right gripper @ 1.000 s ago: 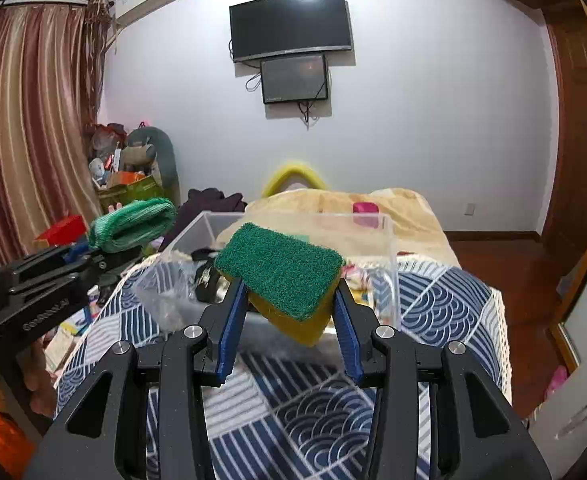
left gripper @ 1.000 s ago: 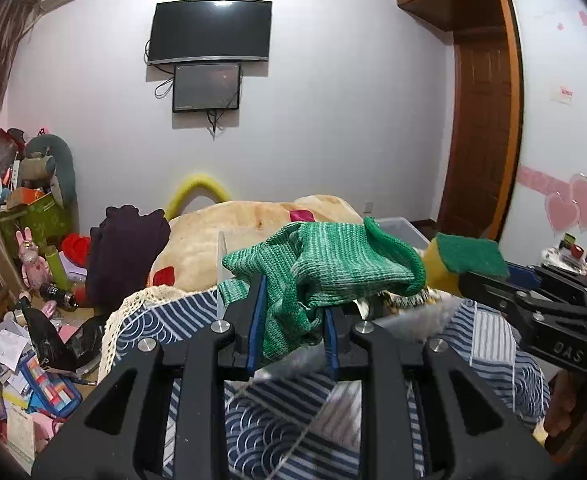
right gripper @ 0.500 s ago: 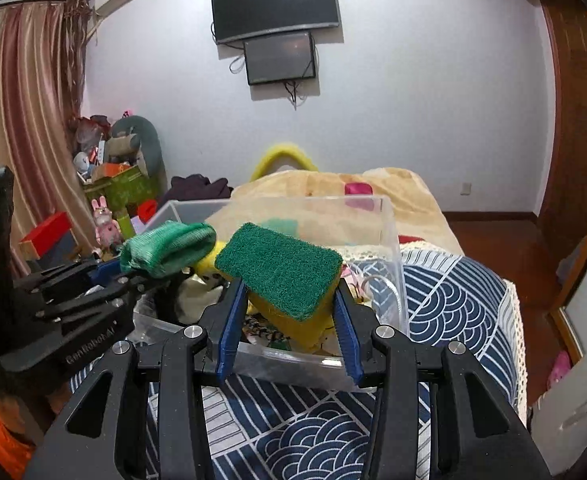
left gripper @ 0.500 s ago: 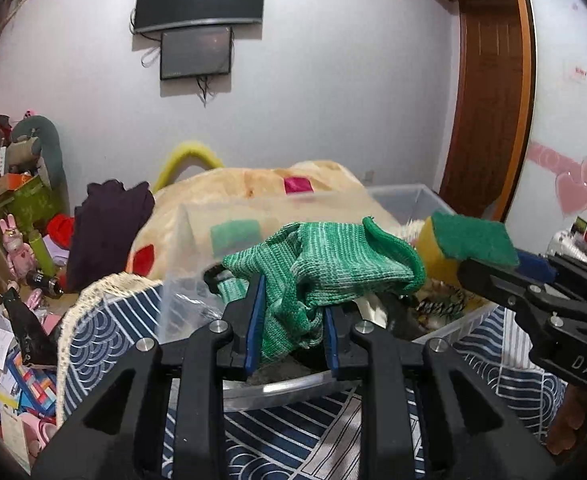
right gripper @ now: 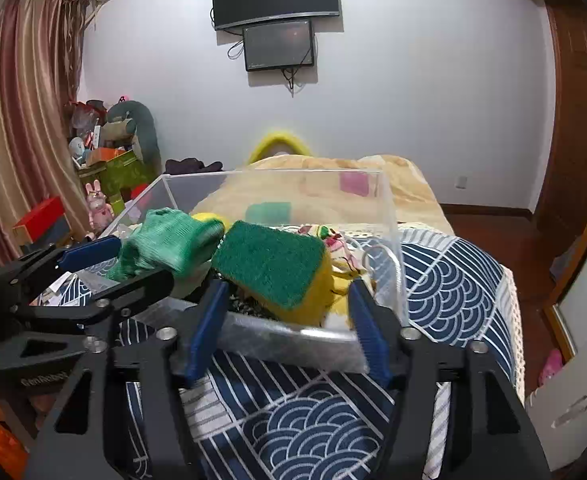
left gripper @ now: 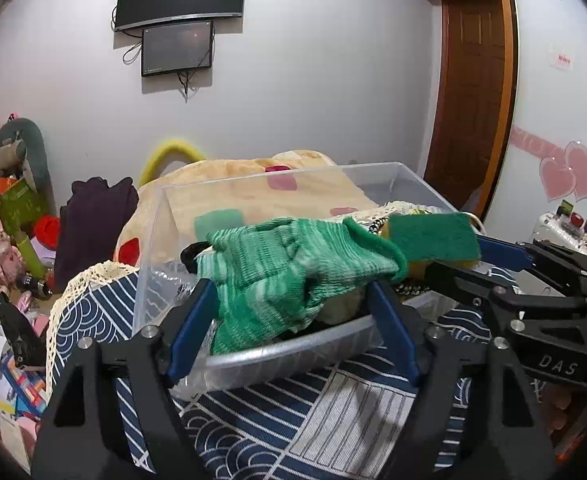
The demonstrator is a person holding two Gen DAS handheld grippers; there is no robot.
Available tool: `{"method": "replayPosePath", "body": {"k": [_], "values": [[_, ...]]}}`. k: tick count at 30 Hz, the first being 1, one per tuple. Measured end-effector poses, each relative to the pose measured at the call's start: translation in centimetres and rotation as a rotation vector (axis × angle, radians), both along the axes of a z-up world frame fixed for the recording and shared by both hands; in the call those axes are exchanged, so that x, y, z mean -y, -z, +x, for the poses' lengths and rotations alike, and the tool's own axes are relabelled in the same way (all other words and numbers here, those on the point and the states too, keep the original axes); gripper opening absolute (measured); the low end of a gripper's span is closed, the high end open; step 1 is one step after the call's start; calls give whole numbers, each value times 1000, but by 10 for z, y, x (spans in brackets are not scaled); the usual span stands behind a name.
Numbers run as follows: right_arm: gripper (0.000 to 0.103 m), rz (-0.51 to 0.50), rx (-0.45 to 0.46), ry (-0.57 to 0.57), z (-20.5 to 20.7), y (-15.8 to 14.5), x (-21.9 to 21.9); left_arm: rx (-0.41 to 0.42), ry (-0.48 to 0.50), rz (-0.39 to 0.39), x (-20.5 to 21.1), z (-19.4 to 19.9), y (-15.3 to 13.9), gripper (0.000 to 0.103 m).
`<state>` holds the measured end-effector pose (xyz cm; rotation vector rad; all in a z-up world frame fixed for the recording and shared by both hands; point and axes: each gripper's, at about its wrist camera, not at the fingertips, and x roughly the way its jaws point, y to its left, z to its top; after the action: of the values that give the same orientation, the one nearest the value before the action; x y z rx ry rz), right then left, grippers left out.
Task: Organize soft objects
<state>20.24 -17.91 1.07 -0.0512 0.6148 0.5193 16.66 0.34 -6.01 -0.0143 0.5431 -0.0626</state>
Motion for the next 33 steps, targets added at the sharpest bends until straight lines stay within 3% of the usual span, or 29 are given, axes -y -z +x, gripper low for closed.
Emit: {"method": "replayPosePath", "body": {"k": [2, 6, 18, 22, 33], "values": [[66, 13, -2, -2, -3, -2, 4, 1, 5, -16, -3, -4, -1, 88], [66, 24, 4, -1, -9, -7, 11, 11, 9, -54, -10, -14, -5, 89], [71, 65, 143, 6, -49, -44, 29, 132, -3, -72, -14, -60, -38, 100], [81, 70, 194, 13, -59, -54, 30, 180, -11, -70, -13, -76, -50, 101], [82, 85, 245, 11, -70, -62, 27, 258, -14, -53, -7, -106, -64, 103]]}}
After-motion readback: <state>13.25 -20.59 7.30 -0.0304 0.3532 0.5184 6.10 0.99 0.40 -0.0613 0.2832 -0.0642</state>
